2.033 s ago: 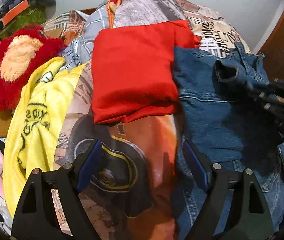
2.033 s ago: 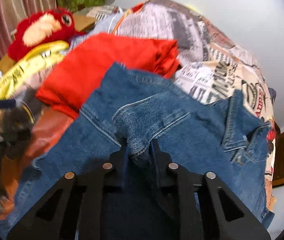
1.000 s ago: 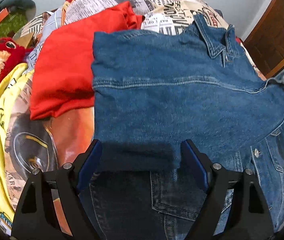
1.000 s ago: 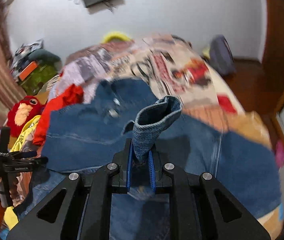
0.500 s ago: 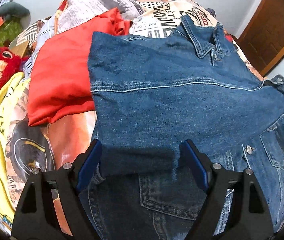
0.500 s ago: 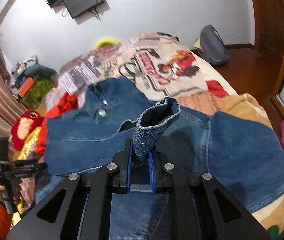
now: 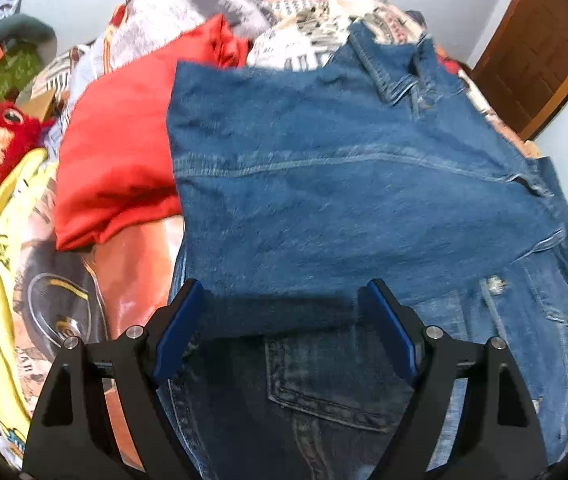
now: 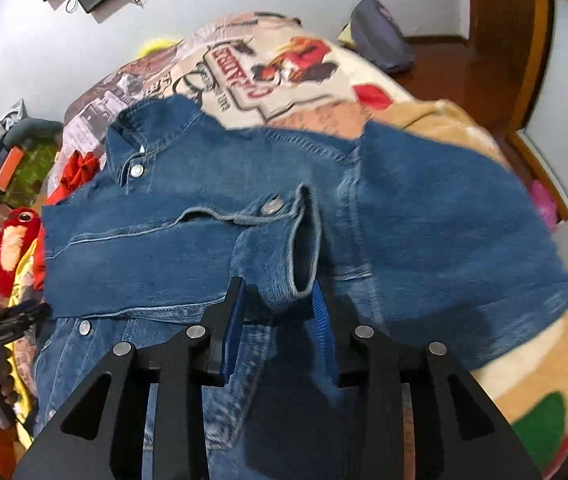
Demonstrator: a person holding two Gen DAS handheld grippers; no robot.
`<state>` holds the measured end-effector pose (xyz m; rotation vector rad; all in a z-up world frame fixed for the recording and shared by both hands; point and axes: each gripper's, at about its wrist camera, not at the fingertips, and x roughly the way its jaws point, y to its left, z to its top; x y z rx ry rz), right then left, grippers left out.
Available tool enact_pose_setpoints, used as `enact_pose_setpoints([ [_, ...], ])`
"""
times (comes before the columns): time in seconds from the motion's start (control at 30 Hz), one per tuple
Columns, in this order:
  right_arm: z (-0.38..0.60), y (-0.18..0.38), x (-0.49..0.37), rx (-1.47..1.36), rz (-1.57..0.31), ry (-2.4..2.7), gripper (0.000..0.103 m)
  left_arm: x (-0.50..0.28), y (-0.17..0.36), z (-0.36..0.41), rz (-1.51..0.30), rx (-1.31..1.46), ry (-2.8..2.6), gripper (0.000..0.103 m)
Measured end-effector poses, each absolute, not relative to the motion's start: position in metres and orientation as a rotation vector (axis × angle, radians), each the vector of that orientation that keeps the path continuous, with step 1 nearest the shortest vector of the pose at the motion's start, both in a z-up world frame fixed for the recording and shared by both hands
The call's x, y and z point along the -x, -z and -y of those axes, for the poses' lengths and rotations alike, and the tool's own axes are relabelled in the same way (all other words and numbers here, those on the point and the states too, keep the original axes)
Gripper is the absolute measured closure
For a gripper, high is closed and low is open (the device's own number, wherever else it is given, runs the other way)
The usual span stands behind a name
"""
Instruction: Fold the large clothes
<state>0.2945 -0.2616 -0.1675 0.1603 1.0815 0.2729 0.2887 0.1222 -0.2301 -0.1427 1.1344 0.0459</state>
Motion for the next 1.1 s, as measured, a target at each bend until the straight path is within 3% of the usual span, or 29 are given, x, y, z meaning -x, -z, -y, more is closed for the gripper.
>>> enact_pose_setpoints([
  [0.1,0.274,0.146,-0.288,-0.142,-1.037,-0.264,0.071,-0.289,0.208,-0.115,-1.083,0.13,-0.031,0.021],
  [0.23,0.301,0.111,-0.277,-0.15,-0.936,-0.229,0.057,-0.292,0.167,-0.095,-0.987,0.09,0.002,0.021],
  [0.53,0.368,0.077,-0.261,-0.254,-0.831,-0.118,0.048,-0.308,0.096,-0.035,-0.811,0.02,0.116,0.02],
  [0.7,0.4,0.103,-0.262,-0.314,-0.886,-0.037,0.048,-0.319,0.101,-0.004,-0.816,-0.008,0.158,0.018],
  [1.1,0.458,0.204,-0.278,-0.579,-1.121,0.057,0.048,-0.346,0.168,0.041,-0.98,-0.021,0.228,0.018],
])
